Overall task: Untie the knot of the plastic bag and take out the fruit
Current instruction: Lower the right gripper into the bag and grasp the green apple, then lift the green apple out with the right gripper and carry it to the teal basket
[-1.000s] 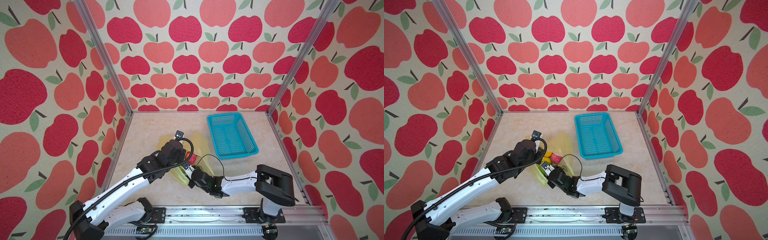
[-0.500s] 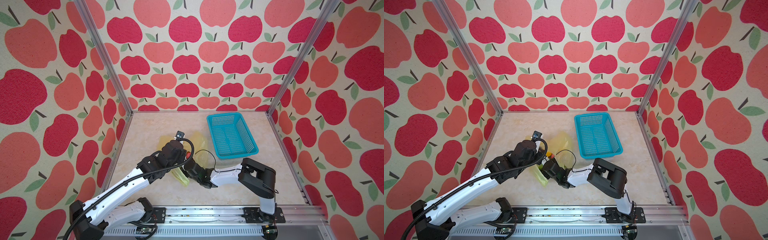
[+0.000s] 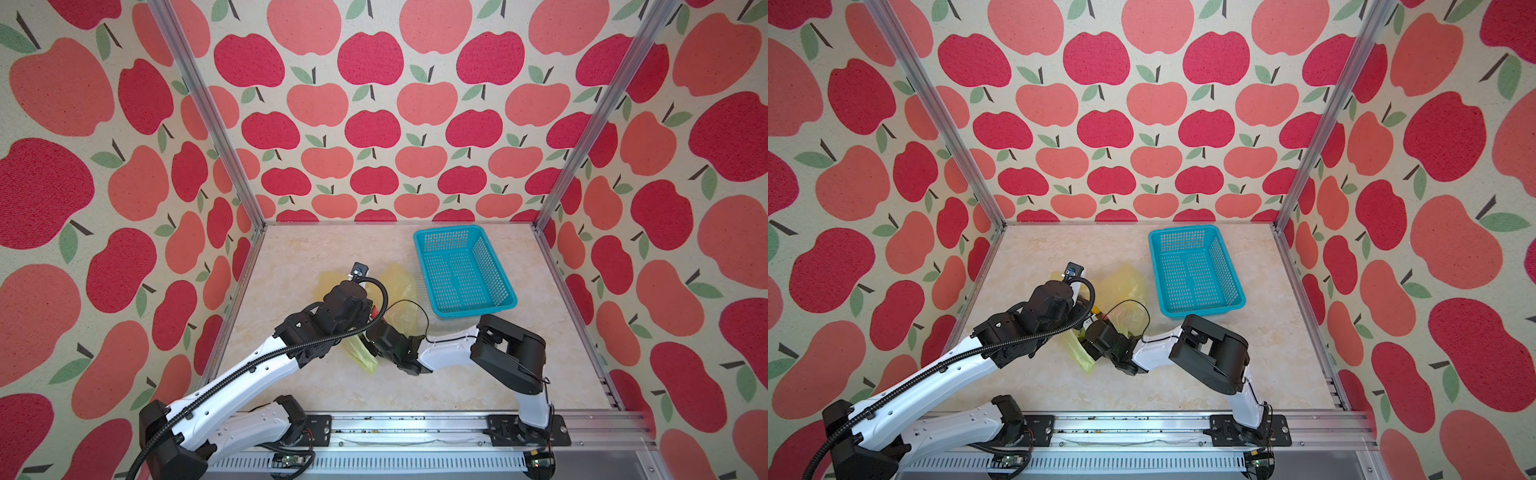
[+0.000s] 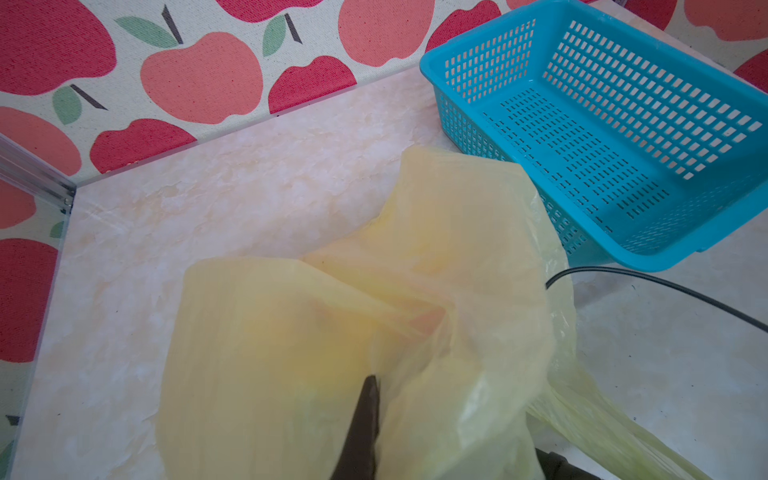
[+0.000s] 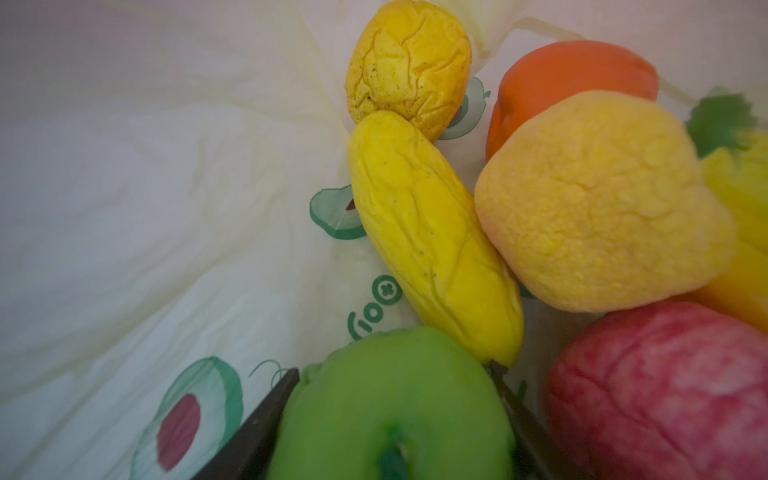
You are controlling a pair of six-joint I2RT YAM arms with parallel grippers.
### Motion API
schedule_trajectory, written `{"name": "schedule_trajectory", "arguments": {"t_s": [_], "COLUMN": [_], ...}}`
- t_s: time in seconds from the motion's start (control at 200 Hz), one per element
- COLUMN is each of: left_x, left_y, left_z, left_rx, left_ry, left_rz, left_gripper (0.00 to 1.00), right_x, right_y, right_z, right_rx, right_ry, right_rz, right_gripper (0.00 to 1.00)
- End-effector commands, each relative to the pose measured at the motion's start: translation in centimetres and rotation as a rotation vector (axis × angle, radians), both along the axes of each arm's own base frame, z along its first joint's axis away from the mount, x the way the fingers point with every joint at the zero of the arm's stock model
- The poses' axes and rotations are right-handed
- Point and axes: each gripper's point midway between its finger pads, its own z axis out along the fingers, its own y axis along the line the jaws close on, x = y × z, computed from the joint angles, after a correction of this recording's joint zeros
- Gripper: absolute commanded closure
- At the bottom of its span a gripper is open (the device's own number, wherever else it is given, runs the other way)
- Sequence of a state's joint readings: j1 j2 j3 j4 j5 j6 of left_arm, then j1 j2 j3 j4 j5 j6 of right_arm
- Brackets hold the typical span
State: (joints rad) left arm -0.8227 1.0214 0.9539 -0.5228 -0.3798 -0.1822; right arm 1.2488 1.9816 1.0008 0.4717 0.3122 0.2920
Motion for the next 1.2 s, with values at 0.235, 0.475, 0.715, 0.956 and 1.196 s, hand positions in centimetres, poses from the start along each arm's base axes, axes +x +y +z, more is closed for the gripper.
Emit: {"name": "schedule_trajectory", "arguments": {"t_s": [0.235, 0.475, 0.715, 0.956, 1.196], "left_x": [0.3, 0.4, 0.6, 0.6, 0.5], "left_y": [0.6, 1.0, 1.2, 1.1, 1.0], "left_z": [-0.6, -0.6, -0.8, -0.9, -0.8], "left_rx": [0.034, 0.036, 0.040, 0.039, 0.029], "left_ry": [-0.003, -0.008, -0.011, -0.003, -0.003], "left_rz": [0.026, 0.043, 0.053, 0.051, 0.042], "left_gripper": [1.00, 1.00, 1.00, 1.00, 1.00], "right_x": [-4.0, -5.3, -6.3, -6.7, -1.1], "right_y": [-0.9, -3.9, -7.7, -11.3, -18.9], "right_z": [7.0, 11.1, 16.5, 21.1, 26.9], "right_rx": [0.121, 0.189, 0.267, 0.358, 0.353], "right_ry": [-0.161, -0.264, -0.396, -0.490, -0.604], "right_rz": [0.107, 0.122, 0.093, 0.074, -0.212], "right_gripper": [0.52, 0.59, 0.63, 0.66, 0.67]}}
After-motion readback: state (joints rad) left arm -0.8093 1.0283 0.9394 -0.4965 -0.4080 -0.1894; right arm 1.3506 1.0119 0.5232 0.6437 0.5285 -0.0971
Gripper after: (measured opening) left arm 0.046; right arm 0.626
